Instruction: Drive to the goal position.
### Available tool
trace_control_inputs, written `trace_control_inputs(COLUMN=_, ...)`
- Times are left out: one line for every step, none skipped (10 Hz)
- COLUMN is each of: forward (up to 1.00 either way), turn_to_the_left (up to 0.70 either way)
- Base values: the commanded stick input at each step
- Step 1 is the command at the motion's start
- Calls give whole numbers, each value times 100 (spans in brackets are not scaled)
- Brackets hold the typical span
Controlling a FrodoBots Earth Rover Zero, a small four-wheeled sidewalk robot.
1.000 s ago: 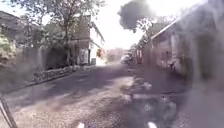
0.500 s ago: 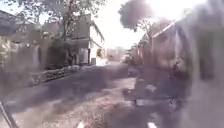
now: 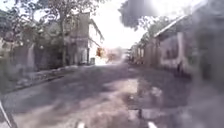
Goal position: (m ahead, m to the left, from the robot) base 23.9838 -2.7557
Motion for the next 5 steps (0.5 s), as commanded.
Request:
trace_control_inputs(forward=70, turn_to_the_left=0)
trace_control_inputs(forward=70, turn_to_the_left=0)
trace_control_inputs(forward=70, turn_to_the_left=0)
trace_control_inputs(forward=70, turn_to_the_left=0)
trace_control_inputs(forward=70, turn_to_the_left=0)
